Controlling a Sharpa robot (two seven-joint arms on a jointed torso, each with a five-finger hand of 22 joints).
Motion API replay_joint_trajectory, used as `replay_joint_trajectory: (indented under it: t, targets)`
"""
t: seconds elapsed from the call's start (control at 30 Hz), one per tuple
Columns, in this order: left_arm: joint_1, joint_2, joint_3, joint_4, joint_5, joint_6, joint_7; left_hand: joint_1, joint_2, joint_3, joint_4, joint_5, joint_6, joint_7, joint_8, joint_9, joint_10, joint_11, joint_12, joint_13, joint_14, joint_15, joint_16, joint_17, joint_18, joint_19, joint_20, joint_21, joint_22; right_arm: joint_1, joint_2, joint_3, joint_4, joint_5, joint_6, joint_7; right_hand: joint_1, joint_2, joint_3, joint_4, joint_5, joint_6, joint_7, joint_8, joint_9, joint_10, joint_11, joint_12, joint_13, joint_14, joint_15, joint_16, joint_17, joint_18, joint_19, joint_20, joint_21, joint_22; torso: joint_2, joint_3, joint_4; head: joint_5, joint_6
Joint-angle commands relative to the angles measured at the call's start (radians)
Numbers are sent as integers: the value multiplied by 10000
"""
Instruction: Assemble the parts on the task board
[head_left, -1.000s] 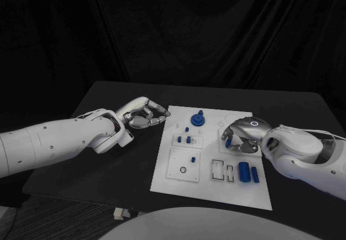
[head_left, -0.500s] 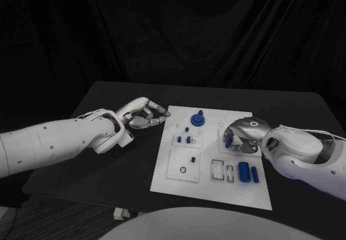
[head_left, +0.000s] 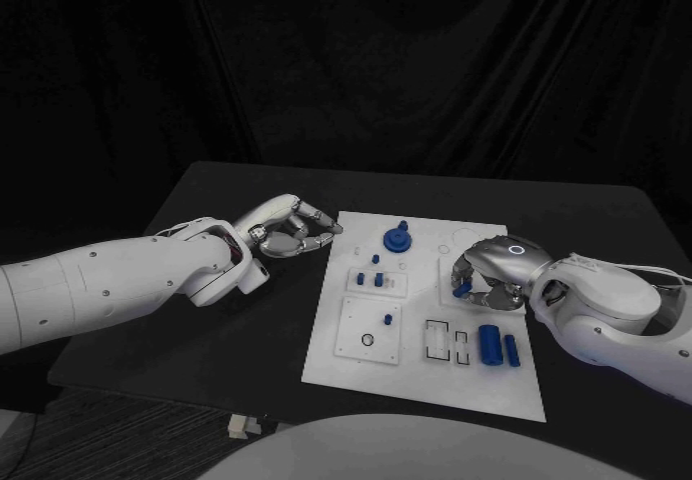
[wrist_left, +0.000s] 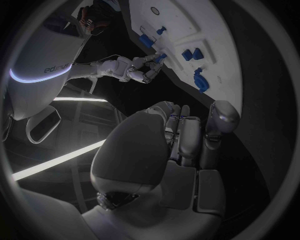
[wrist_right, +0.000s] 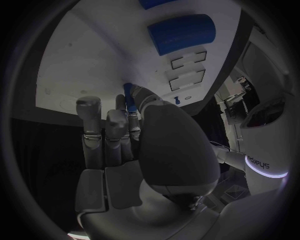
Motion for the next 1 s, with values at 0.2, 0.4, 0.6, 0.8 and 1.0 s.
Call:
replay_joint_trajectory:
  t: [0.2, 0.4, 0.6, 0.8, 1.0]
  targets:
    - [-22, 40, 9, -8, 41, 100, 65, 37, 88, 41, 1, 49, -13, 92, -9, 3, 60, 34, -40, -11, -96, 17, -42, -35, 188, -61, 4, -54, 1143, 347, -334, 3, 440, -31, -484, -62, 7, 106, 33, -94, -71, 58, 7, 50, 21, 118, -9, 16, 6, -20, -40, 11, -31, -153, 2, -63, -12, 998, 0, 2, 0, 79, 0]
    - [-26, 46, 9, -7, 41, 103, 57, 38, 88, 43, 0, 50, -10, 97, -8, 4, 61, 33, -41, -11, -100, 16, -44, -40, 191, -68, 5, -66, 1140, 708, -471, 3, 730, -31, -603, -112, 17, 116, 48, -101, -96, 65, 14, 56, 33, 147, -10, 19, 7, -19, -28, 11, -29, -160, 7, -57, 15, 1003, -2, 1, -3, 74, 0]
    - [-27, 37, 9, -7, 41, 95, 50, 38, 88, 43, 0, 50, -10, 97, -8, 4, 61, 33, -41, -11, -100, 16, -44, -40, 191, -68, 5, -66, 1140, 970, -536, 3, 1093, 73, -624, -141, 18, 118, 53, -103, -107, 72, 17, 61, 40, 165, -11, 20, 8, -17, -21, 11, -28, -160, 5, -54, 12, 1002, 1, 2, -4, 112, 0]
    - [-29, 55, 9, -37, 41, 92, 49, 38, 88, 43, 0, 50, -10, 97, -8, 4, 61, 33, -41, -11, -100, 16, -44, -40, 191, -68, 5, -66, 1140, 1057, -277, 4, 1549, 134, -422, -108, 30, 115, 71, -115, -119, 61, 39, 56, 51, 199, -14, 15, 7, -8, 27, 19, -18, -166, 0, -34, 0, 999, -3, 0, 6, 164, 0]
    - [-30, -29, 9, 25, 41, 40, 37, 40, 85, 49, -4, 54, -11, 104, -11, 3, 68, 36, -43, -11, -124, 18, -62, -81, 199, -91, 9, -100, 1130, 1008, 340, 3, 1745, 145, -41, -103, 50, 122, 121, -130, -120, -40, 93, -6, 49, 181, 31, -41, -13, -22, 89, -13, -51, -158, -40, 7, -115, 975, 1, 2, 11, 207, 0]
